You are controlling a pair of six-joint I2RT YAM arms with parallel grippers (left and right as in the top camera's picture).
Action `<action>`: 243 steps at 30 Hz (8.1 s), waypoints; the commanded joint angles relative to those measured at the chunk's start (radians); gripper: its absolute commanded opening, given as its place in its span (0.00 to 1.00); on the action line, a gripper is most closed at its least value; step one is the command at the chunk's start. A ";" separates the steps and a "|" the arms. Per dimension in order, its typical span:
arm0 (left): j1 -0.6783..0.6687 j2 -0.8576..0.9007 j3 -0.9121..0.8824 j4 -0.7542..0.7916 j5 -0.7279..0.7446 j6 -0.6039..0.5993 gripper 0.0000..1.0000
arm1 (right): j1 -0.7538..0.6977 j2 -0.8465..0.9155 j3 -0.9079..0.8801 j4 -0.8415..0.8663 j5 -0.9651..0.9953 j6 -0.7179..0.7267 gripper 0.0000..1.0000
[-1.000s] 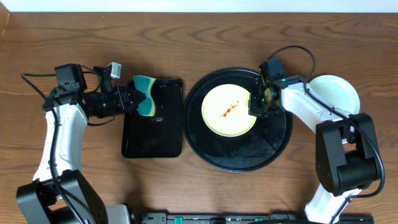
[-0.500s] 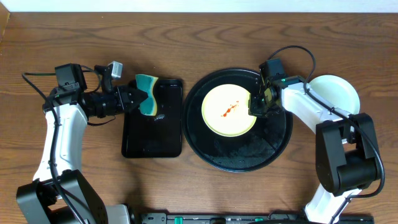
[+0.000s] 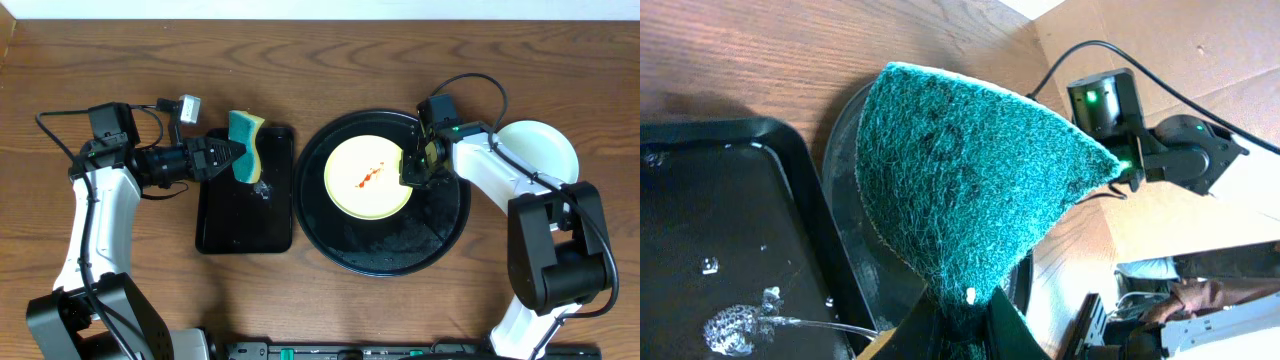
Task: Clean dirty plates on tray and stack at the side
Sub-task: 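Lift the sponge out of the small tray with the left gripper, then move the left-held sponge over the yellow plate, then scrub the red stain on the yellow plate with the left-held sponge, then return the sponge to the small black tray with the left gripper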
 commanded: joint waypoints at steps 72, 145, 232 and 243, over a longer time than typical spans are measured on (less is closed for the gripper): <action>-0.337 -0.015 0.019 -0.051 -1.213 -0.804 0.07 | 0.010 0.029 -0.010 -0.009 0.006 -0.002 0.01; -0.828 0.328 0.182 0.291 -0.966 -0.583 0.07 | 0.010 0.029 -0.010 -0.009 0.006 -0.001 0.01; -0.755 0.011 0.182 0.115 -1.229 -0.654 0.08 | 0.010 0.029 -0.010 0.000 0.006 -0.001 0.20; -0.540 0.038 0.111 -0.048 -1.228 -0.586 0.08 | 0.020 0.027 -0.010 0.032 -0.002 -0.002 0.01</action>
